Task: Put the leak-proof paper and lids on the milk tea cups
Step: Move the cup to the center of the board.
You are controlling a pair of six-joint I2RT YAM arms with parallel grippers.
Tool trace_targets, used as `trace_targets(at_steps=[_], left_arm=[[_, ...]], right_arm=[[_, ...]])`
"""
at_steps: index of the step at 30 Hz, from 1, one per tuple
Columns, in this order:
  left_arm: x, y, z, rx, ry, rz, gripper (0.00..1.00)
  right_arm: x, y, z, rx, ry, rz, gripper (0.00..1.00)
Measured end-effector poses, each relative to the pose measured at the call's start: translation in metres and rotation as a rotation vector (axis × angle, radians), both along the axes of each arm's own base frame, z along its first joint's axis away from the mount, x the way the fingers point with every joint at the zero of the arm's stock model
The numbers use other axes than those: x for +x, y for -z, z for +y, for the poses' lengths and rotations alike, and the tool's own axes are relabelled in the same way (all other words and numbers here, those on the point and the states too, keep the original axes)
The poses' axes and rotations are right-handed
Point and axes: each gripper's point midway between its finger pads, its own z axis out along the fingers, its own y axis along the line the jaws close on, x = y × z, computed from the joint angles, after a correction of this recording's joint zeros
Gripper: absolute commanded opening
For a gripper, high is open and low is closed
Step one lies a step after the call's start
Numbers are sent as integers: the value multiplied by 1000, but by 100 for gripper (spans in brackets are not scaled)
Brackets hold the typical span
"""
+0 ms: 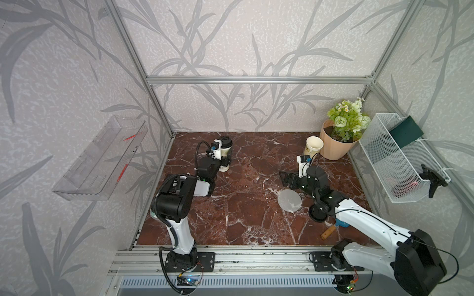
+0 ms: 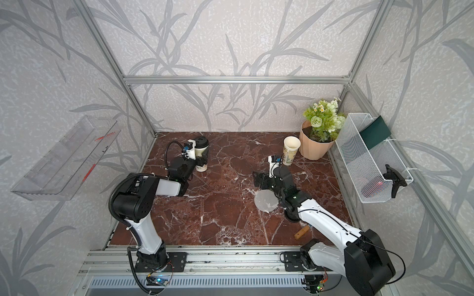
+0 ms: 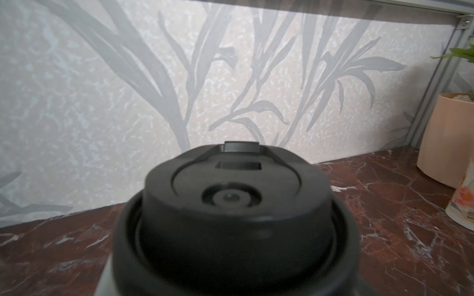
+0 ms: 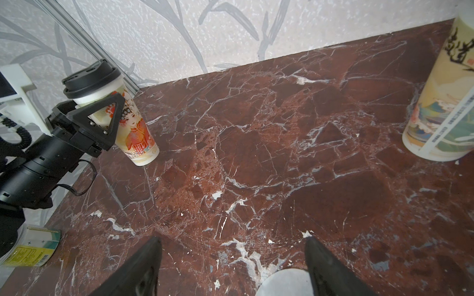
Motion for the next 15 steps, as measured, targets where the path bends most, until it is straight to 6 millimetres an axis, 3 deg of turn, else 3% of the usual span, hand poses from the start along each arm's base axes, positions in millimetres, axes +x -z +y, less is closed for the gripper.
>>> trace_targets(at_steps=[4, 15], left_arm=[[5, 24, 10, -18, -20, 40, 81], [7, 21, 20, -47, -49, 4, 81]], right_arm=[[1, 2, -3, 0, 5, 4, 88], [2, 3, -5, -2, 5, 5, 88]])
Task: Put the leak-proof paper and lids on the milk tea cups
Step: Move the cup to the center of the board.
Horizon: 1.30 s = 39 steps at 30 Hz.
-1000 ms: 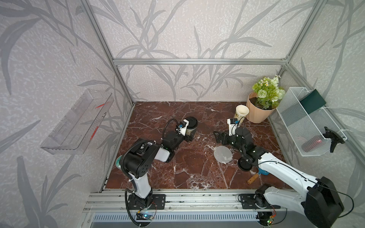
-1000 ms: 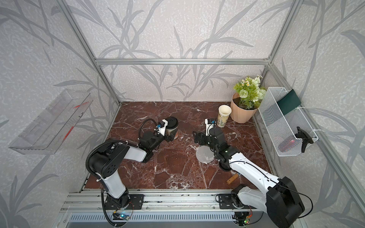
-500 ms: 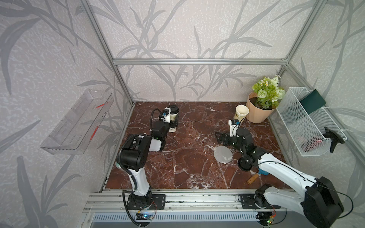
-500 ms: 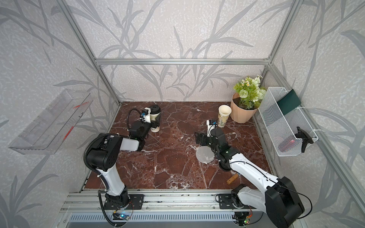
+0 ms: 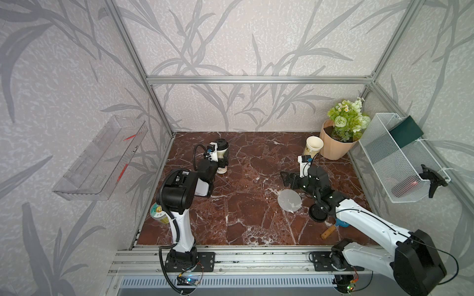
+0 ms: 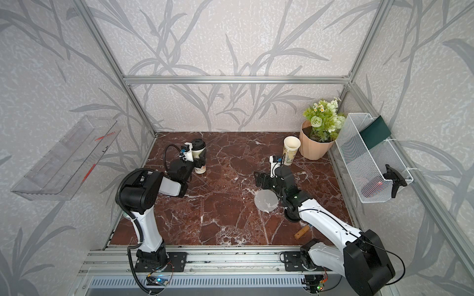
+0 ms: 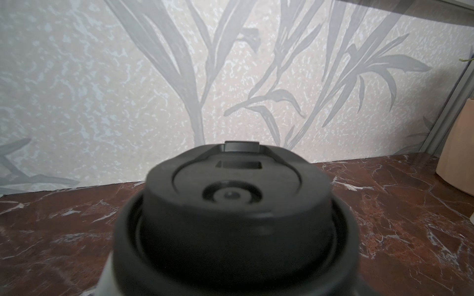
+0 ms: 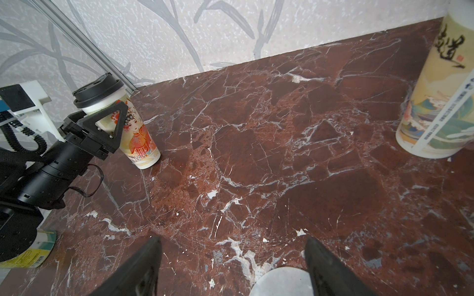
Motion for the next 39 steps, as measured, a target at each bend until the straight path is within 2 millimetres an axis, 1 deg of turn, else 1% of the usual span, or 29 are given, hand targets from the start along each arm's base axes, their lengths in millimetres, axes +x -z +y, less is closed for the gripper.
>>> trace_targets(at_steps=[4, 10, 15, 20, 23, 27, 30, 33, 39], left_arm=[[7, -5, 10, -3, -27, -16, 81], [23, -19, 24, -5, -61, -65, 81], [43, -26, 37, 25, -94, -106, 81], [59, -19, 57, 54, -140, -114, 83], [67, -11, 71, 57, -171, -106, 82], [71, 0, 84, 58, -195, -92, 81], [71, 0, 89, 57, -205, -93, 81], [71, 0, 89, 57, -206, -93, 82], [70, 2, 84, 73, -176, -92, 91]], right_arm=[[0, 1, 0, 0, -3, 2, 88], [1, 9, 3, -5, -14, 25, 88], [3, 17, 4, -10, -17, 42, 88], [5, 20, 6, -13, -22, 45, 88], [6, 24, 7, -13, -27, 51, 88], [8, 27, 8, -11, -30, 55, 88], [9, 27, 9, -7, -33, 52, 87], [10, 25, 10, -3, -36, 48, 88], [10, 25, 10, -1, -36, 45, 88]])
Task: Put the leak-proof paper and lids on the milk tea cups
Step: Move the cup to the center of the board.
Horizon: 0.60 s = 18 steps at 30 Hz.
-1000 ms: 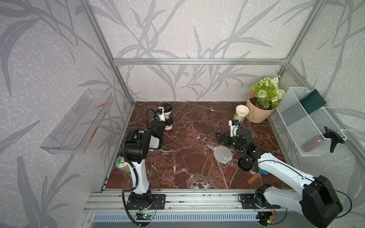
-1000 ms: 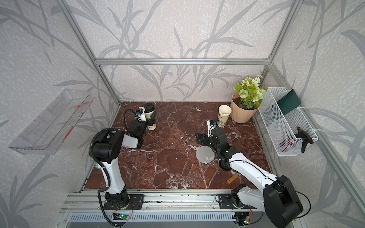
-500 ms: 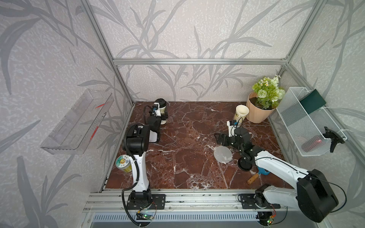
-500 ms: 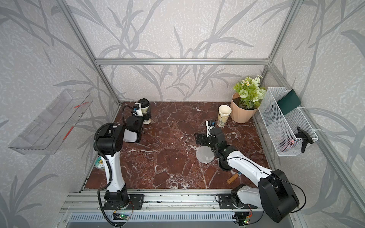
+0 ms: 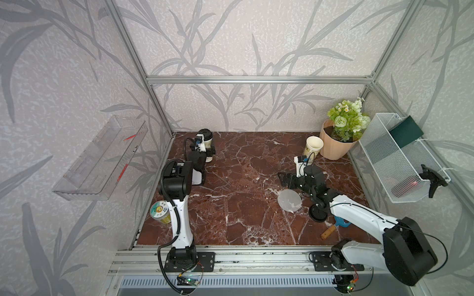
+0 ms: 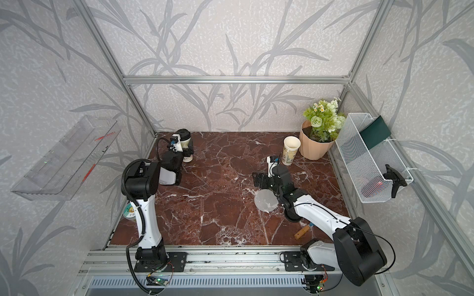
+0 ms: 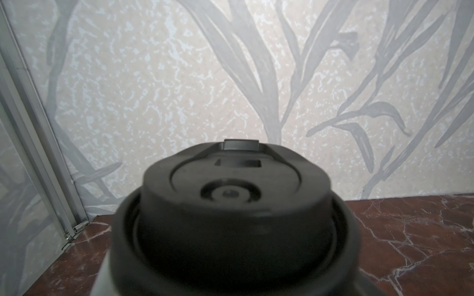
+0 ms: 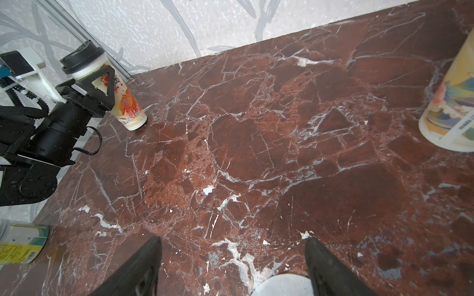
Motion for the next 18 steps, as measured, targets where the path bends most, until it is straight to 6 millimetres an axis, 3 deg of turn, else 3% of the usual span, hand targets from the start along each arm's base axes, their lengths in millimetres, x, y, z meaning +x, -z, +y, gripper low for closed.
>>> trace_targets(at_steps=[3, 18], left_arm=[[-3, 5, -1, 3, 6, 14, 99], [-25, 36, 2, 21, -19, 97, 99]], right_arm=[[0, 0, 0, 0, 1, -1, 88], [1, -7, 0, 18, -5, -15, 88]])
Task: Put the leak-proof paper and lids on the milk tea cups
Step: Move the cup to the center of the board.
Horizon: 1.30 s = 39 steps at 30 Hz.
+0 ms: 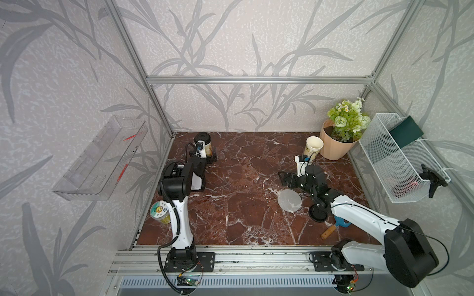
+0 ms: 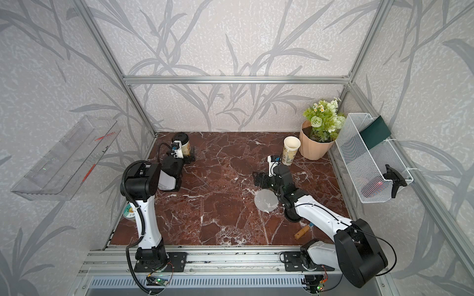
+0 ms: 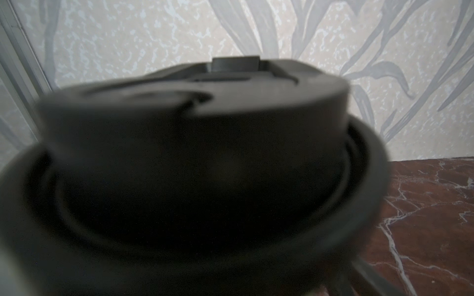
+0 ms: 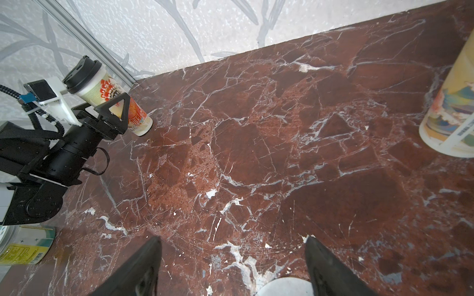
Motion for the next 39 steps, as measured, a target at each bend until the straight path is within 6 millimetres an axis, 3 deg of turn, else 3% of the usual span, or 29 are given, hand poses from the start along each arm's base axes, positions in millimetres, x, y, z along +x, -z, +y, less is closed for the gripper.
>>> trace_targets(at_steps=[17, 23, 29, 34, 39], left_arm=[[-17, -8, 3, 36, -24, 6, 99], [-32, -21, 2, 45, -28, -6, 99], [-55, -28, 3, 44, -49, 1, 99], [-69, -23, 5, 34, -73, 24, 99], [-91, -18, 1, 17, -81, 56, 99]], right_arm=[[0, -7, 1, 20, -9, -15, 88], [0, -8, -7, 13, 13, -11, 89], [3, -11, -26, -54, 98, 19, 91], [16, -31, -51, -99, 191, 16, 92], [32, -55, -88, -132, 300, 1, 92]])
